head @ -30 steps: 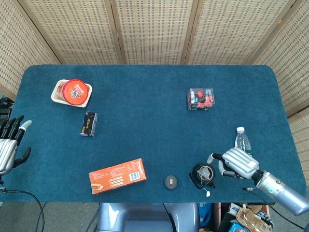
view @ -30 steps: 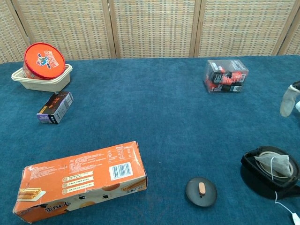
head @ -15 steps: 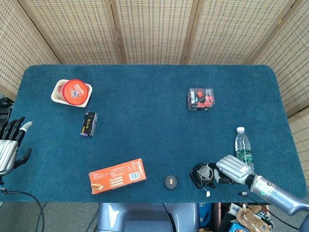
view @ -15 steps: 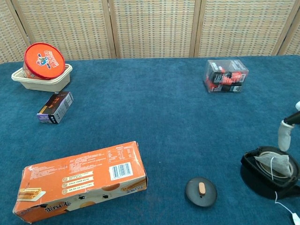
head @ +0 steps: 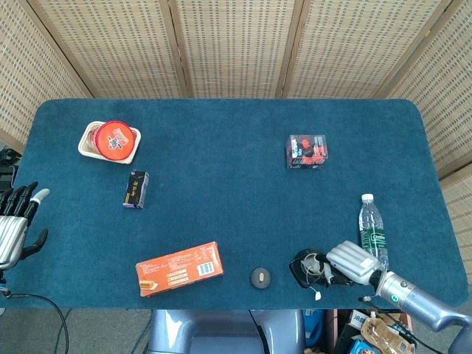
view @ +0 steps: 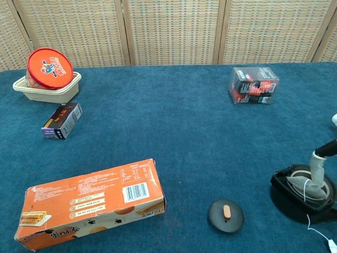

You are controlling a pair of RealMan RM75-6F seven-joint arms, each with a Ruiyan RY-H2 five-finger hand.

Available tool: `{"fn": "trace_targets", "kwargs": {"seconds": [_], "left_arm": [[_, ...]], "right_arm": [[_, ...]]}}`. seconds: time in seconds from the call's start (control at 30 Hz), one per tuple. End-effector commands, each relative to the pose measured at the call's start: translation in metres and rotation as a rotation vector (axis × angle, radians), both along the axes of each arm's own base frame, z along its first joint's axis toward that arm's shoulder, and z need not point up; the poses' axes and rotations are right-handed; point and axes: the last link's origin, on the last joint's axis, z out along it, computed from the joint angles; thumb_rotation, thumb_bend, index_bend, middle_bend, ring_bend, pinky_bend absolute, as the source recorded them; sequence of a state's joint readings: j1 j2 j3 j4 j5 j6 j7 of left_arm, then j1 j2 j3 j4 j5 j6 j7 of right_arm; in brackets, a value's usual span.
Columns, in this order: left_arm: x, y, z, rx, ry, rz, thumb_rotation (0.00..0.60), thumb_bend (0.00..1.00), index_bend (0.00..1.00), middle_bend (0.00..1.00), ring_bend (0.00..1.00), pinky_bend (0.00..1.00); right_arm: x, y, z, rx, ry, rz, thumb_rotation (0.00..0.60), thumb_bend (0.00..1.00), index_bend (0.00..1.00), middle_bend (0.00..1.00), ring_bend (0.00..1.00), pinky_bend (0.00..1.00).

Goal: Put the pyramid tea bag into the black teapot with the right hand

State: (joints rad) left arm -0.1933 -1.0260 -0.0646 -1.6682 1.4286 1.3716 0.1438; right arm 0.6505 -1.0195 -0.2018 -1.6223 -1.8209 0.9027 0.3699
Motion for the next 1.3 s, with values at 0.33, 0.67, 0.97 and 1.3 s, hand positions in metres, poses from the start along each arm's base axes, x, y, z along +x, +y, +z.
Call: {"fn": "trace_targets", "kwargs": {"seconds": [0.33, 0.67, 0.97, 1.3], "left_arm": [[-0.002, -0.001, -0.002, -0.005, -0.004, 0.003, 0.600, 0.44, 0.08, 0.00, 0.00, 0.00], [-0.005, -0.001, -0.002, -0.008, -0.007, 0.009, 0.600, 0.44, 0.08, 0.00, 0.00, 0.00], [-0.007, -0.002, -0.002, -0.006, -0.012, 0.013, 0.600, 0.44, 0.08, 0.00, 0.00, 0.00], [-0.010, -0.003, -0.004, -0.010, -0.023, 0.019, 0.600, 0.44, 0.08, 0.00, 0.00, 0.00]], "right_arm": [[-0.003, 0.002, -0.008, -0.027, 0.027, 0.008, 0.064, 1.00, 0.41, 0.97, 0.96, 1.00], [-0.004, 0.002, -0.015, -0.030, 0.044, 0.017, 0.063, 1.00, 0.41, 0.97, 0.96, 1.00], [-0.001, 0.001, -0.013, -0.052, 0.041, 0.031, 0.060, 1.00, 0.41, 0.97, 0.96, 1.00], [0.017, -0.013, 0.020, -0.189, -0.031, 0.048, 0.062, 1.00, 0.41, 0.97, 0.96, 1.00]]}}
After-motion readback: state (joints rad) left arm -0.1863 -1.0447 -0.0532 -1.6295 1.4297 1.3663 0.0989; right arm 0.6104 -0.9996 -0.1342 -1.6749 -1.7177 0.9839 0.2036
